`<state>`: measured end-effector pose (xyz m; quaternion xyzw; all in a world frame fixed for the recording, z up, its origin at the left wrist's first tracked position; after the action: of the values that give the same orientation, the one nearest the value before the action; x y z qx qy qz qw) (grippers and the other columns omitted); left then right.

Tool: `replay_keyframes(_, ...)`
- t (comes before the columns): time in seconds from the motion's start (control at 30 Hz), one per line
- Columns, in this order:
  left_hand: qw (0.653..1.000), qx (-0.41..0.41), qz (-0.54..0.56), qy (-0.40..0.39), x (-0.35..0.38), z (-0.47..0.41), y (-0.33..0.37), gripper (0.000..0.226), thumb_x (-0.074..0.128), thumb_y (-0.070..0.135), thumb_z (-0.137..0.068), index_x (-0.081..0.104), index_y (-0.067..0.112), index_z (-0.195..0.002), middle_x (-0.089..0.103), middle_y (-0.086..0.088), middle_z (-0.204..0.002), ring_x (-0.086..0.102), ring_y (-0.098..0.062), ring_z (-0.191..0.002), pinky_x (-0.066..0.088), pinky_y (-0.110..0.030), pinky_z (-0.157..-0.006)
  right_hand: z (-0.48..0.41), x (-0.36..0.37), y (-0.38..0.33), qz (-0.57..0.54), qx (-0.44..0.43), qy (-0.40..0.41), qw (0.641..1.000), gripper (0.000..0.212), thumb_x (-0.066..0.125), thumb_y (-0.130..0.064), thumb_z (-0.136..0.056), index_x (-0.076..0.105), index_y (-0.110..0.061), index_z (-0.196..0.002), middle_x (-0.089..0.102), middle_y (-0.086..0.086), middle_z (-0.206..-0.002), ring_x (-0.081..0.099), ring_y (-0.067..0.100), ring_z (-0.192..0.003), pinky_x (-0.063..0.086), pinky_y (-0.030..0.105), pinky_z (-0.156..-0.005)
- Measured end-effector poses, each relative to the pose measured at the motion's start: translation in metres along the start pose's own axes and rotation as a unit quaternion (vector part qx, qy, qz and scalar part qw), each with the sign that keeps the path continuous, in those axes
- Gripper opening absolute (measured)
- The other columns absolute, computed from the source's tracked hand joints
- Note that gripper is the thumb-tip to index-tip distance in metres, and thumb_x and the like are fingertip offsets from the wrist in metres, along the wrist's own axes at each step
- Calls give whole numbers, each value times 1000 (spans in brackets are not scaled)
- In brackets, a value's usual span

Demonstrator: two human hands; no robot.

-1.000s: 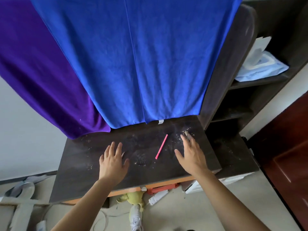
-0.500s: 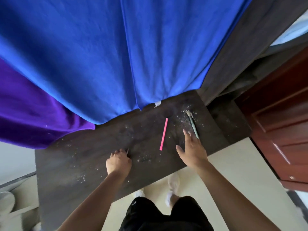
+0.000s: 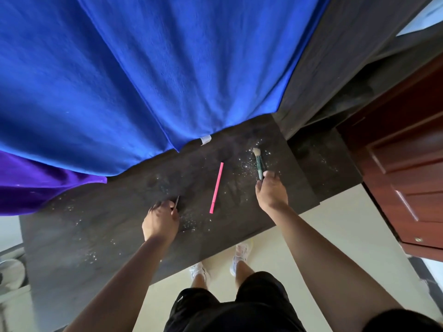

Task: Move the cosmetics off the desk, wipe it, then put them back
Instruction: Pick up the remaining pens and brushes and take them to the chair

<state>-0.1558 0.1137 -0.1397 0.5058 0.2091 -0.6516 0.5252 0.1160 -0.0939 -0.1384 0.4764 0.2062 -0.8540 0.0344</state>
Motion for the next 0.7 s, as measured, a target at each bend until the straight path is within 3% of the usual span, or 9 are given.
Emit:
replay_keyframes(0.2, 1000, 2, -5, -2, 0, -1, 3, 14, 62, 21, -90, 69, 18, -101, 69, -8, -103, 63, -32, -99, 52, -39, -75, -1, 2, 3, -47, 22, -25, 998, 27, 56, -21, -95, 57, -1, -114, 68, 20, -113, 66, 38, -106, 53, 39, -86)
replay_keyframes(0.4, 1000, -13, 24, -9, -6, -1, 1, 15, 61, 25, -88, 70, 22, -100, 72, -1, -101, 66, -28, -96, 53, -36, -76, 15, 19, -21, -115, -16, -45, 992, 18, 61, -25, -91, 65, -12, -103, 73, 9, -92, 70, 29, -89, 55, 35, -79)
replay_keyframes(0.7, 975, 68, 199, 64, -81, 3, 58, 12, 70, 24, -83, 72, 21, -95, 72, 8, -85, 68, -19, -84, 50, -30, -76, 50, -32, -37, -199, -35, 46, 978, 24, 65, -32, -89, 66, -18, -109, 70, -5, -85, 67, 11, -73, 53, 21, -74)
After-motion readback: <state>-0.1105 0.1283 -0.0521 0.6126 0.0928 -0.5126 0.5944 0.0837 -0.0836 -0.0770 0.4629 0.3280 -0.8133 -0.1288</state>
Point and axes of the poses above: each hand's wrist, its own z-axis away from the middle knuckle, its own x-axis out of the palm, y = z × x, the point moved 10 cm from there along -z, towards the middle knuckle
